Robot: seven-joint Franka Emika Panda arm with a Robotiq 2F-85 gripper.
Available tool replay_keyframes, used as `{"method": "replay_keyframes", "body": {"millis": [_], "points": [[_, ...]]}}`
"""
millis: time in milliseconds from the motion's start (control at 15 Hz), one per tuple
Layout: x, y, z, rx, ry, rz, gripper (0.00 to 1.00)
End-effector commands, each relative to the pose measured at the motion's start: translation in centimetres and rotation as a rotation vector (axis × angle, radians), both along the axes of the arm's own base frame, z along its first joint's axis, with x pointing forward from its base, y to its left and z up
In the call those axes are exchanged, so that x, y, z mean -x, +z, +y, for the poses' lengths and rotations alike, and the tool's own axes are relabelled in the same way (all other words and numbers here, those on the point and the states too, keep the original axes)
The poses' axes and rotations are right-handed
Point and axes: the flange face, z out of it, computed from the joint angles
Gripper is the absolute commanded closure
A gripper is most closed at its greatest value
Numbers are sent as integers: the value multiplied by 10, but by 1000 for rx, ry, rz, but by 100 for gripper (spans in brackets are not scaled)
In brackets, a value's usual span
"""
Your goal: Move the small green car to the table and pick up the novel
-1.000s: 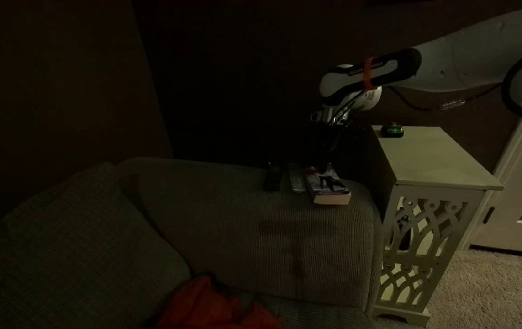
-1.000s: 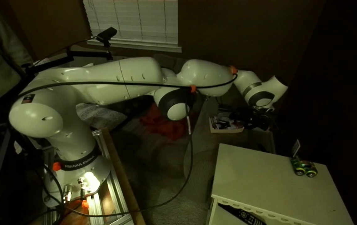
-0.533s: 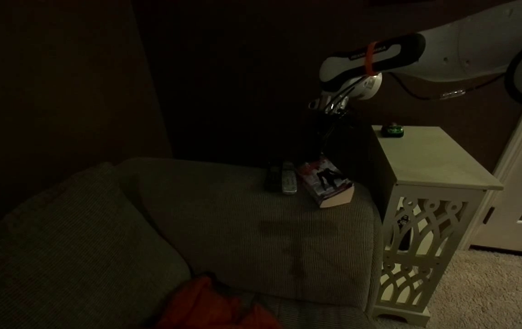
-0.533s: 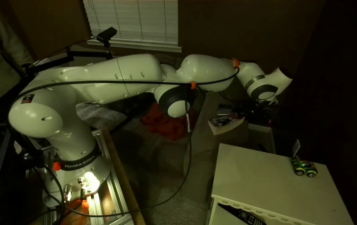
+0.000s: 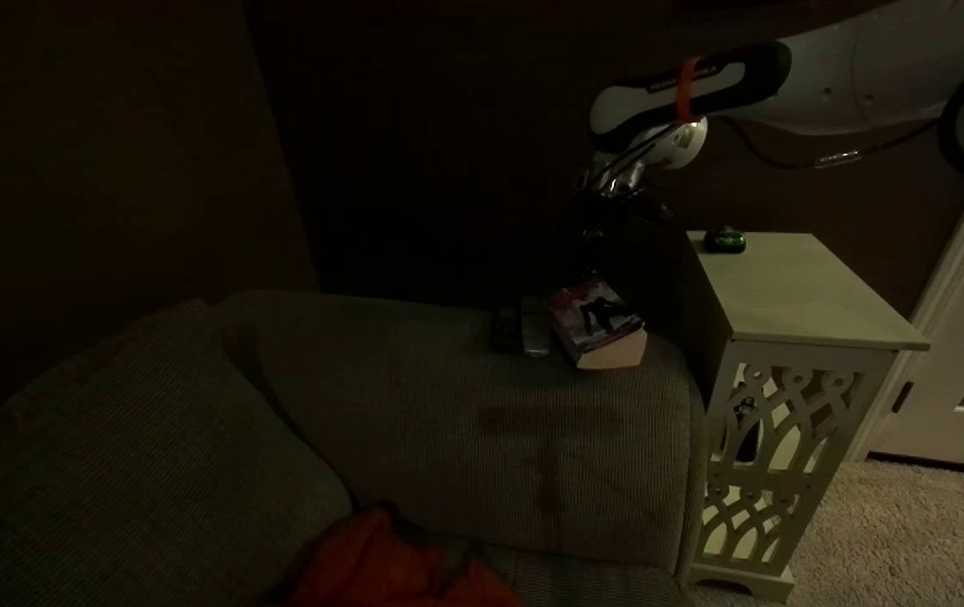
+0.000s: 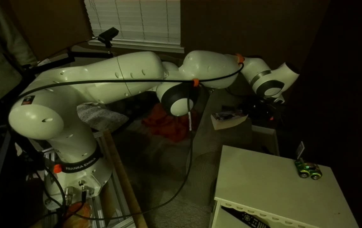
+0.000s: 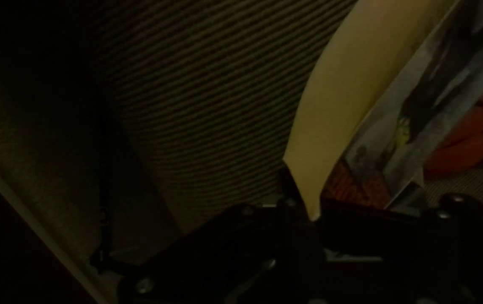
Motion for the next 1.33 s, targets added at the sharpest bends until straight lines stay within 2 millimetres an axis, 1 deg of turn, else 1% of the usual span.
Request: {"method": "replay_keyframes", "body": {"millis": [0,67,133,200,267,333,533,600,733,800,933,1000,1267], "points": [[16,-19,7,-25,-95,171,59],[20,-22,8,-21,-121,205,53],[18,-23,10,-31,-140,202,46],[15,-24,12,-28,-154,183,38],[12,-25,13,-29,-164,164,33],[6,-28,14,-10,-175,115,24],[-3,-32,23,-2,-180,37,4],[-7,-31,26,-15,-175,-1,1],[-13,-28,32,-21,-152,-57,0],[-15,-24,32,-16,-151,-79,0],[-16,-17,20,-30,-141,-114,0],[-15,-24,29,-2,-155,-81,0],[-15,-21,19,-5,-147,-98,0]]}}
